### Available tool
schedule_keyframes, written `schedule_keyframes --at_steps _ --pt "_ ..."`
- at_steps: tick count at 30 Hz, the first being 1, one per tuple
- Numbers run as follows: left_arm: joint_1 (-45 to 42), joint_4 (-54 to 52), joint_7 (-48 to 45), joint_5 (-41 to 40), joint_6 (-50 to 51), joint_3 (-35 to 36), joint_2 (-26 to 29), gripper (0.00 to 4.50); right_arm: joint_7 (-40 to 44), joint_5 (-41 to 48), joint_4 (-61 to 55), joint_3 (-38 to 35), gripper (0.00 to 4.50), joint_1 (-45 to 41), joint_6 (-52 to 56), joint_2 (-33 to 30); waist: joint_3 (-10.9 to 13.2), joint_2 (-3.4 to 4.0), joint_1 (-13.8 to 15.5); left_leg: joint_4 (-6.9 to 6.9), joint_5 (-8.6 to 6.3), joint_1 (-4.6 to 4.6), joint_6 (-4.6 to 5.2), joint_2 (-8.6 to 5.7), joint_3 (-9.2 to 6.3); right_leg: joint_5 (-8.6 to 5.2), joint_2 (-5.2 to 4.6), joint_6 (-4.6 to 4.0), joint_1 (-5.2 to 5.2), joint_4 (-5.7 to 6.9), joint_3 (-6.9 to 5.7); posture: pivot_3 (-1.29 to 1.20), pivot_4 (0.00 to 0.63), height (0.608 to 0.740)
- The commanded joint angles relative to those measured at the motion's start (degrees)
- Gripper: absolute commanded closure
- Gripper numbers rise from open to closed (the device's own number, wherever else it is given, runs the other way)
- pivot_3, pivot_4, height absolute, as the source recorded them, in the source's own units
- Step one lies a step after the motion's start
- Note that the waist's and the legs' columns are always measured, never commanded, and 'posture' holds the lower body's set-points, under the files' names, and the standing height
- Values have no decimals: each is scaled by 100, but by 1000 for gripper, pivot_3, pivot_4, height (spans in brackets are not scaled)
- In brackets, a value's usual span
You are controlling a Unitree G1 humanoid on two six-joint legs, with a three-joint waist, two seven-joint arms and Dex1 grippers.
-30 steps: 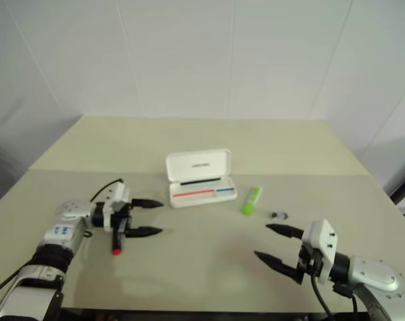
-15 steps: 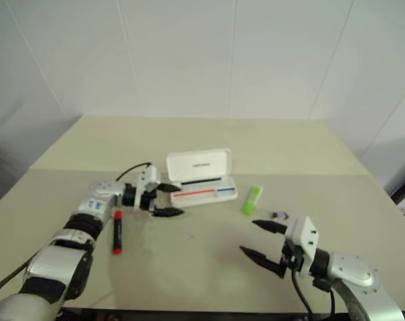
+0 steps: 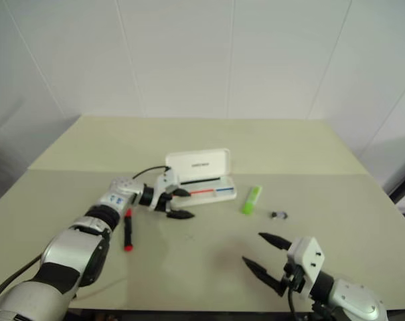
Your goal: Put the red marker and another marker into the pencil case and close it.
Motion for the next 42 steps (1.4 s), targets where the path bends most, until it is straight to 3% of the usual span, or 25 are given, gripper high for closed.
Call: schedule_keyframes --at_steps 1,2,5,17,25,31,37,42 --pt "-187 94 397 184 224 -2 -42 17 -92 30 -291 -89 0 48 -122 30 0 0 2 2 0 0 0 0 0 0 0 0 1 0 0 0 150 740" --pt "-198 122 517 236 302 -12 -60 17 -98 27 -293 -91 0 62 -136 26 0 0 3 5 0 1 0 0 0 0 0 0 3 1 0 0 150 740" --pt "-173 153 738 358 390 -31 -86 611 -108 23 -322 -77 0 117 -171 16 0 0 1 24 0 3 0 0 0 2 0 3 11 3 0 0 150 740" --pt "-154 56 663 340 261 100 7 4477 164 132 -19 -29 0 -290 -110 -164 0 -2 2 28 0 4 1 1 1 3 1 3 15 2 0 0 150 740" --pt "-75 -201 398 131 -86 302 317 4477 479 214 289 -34 0 -616 -108 -215 1 -2 -21 24 -5 4 2 2 2 4 1 5 8 6 1 0 150 740" --pt "195 -1011 -517 -424 -392 657 582 4477 726 287 513 -64 0 -803 -68 -306 1 -2 3 23 -4 -3 2 1 1 4 -1 5 6 5 1 0 150 740" --pt "1433 -3484 -1555 -1163 367 643 890 4477 943 386 736 -174 0 -944 -23 -486 1 1 -12 20 -5 -3 2 3 -2 3 -2 4 6 5 1 0 150 740" --pt "2760 -5817 -1704 -1427 1291 372 1225 4477 1107 459 900 -257 0 -1029 7 -655 2 2 -8 17 -6 0 0 9 0 1 -1 0 3 13 4 0 150 740"
